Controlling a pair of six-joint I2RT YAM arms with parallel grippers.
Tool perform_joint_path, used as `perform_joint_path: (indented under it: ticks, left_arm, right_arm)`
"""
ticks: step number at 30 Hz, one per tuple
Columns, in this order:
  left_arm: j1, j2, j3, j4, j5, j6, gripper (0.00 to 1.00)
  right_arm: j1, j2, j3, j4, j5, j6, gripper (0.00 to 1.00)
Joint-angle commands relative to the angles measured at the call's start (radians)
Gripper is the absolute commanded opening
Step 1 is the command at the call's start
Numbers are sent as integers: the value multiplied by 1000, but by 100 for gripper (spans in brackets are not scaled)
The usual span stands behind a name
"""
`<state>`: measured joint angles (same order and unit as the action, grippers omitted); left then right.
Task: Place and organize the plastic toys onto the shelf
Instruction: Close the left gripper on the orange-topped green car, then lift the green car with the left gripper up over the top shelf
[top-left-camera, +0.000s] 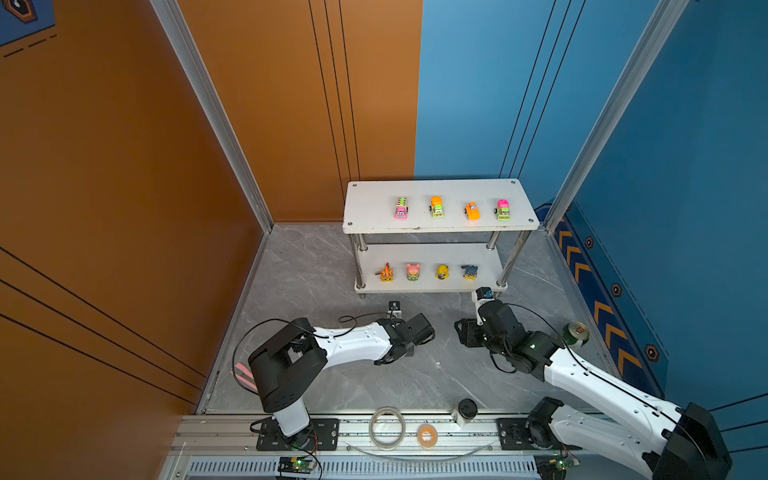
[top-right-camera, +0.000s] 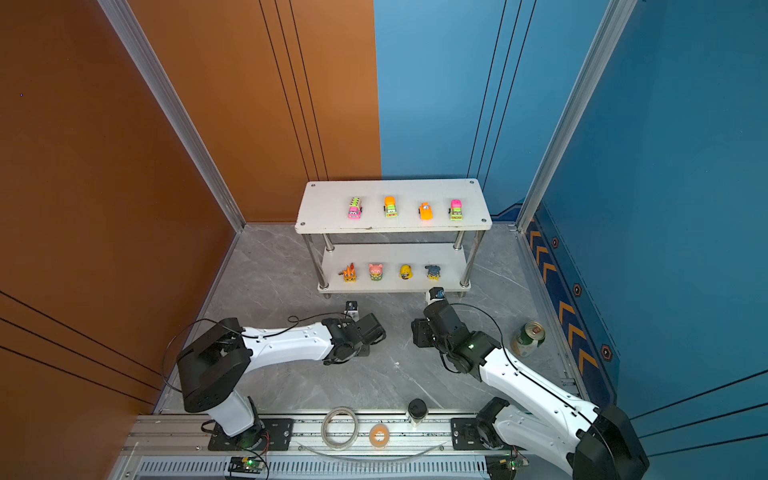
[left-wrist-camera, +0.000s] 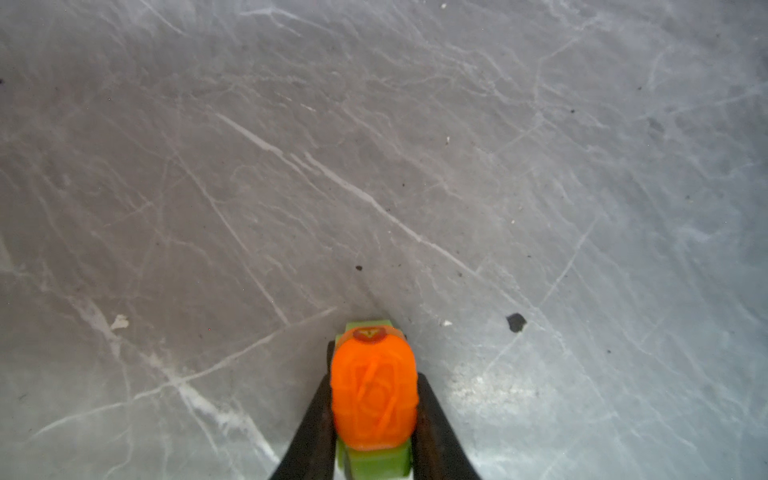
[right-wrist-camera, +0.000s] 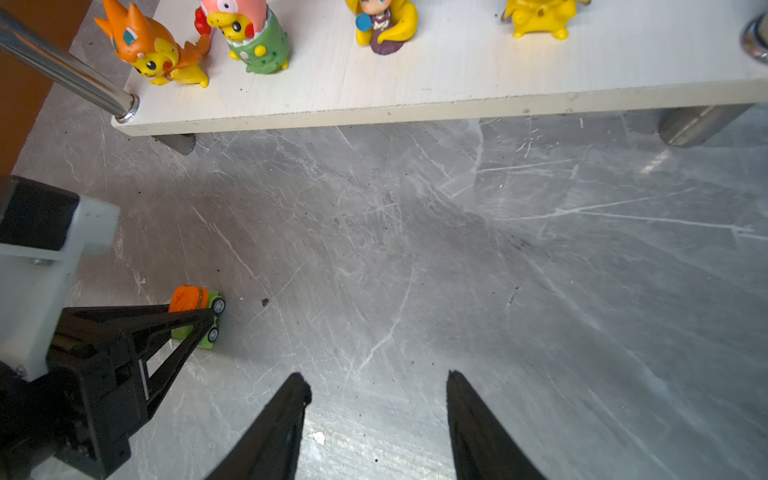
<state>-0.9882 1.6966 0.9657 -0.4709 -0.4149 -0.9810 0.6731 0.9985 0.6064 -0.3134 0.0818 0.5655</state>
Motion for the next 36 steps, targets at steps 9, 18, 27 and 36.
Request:
perform_joint_path:
  ticks: [9, 18, 27, 36]
  left_arm:
    - [20, -293, 142, -245, -72, 204, 18]
    - [89, -427, 529, -376, -239, 502, 17]
    - [269, -205, 943, -377, -113, 723, 16]
    - [443, 33, 1250, -464, 60, 770, 16]
  right_arm:
    - [-8, 31, -13, 3, -18, -25, 56]
    - [15, 127, -8, 45, -51, -11, 54]
    - [65, 213, -1, 74, -39, 0, 52]
    - [78, 327, 19, 128, -60, 2, 51]
